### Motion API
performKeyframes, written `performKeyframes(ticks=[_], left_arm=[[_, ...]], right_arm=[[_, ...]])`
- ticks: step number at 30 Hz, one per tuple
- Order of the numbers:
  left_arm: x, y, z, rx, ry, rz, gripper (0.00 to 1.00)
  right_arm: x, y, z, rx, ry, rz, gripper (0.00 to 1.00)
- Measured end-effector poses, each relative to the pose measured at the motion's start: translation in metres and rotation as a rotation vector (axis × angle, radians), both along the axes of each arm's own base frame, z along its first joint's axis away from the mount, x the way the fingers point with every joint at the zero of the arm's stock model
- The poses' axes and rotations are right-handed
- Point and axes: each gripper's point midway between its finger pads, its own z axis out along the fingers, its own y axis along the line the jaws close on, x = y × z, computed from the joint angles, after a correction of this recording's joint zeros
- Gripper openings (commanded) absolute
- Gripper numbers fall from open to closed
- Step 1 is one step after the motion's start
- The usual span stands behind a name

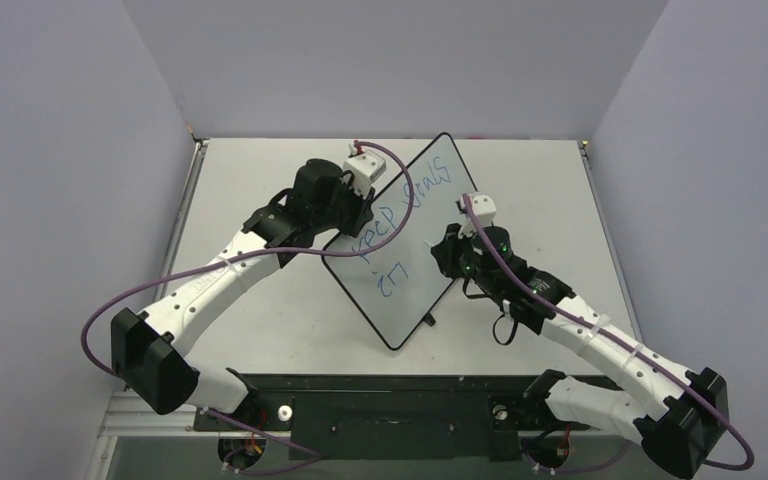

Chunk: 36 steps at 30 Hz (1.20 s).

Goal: Write a sentence on the whiteboard

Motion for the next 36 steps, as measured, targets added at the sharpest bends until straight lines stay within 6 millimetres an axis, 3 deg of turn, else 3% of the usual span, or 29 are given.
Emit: performKeyframes(ticks=[7,36], left_arm=[[-0.004,0.000,0.002,0.000,-0.007,-0.008,0.00],[-0.012,-0.004,0.009,-0.005,-0.025,-0.030,0.00]], right_arm=[[0.020,-0.019,0.003,0.061,0.023,-0.040,0.00],[0.000,0.003,-0.008,0.058,0.052,0.104,0.00]])
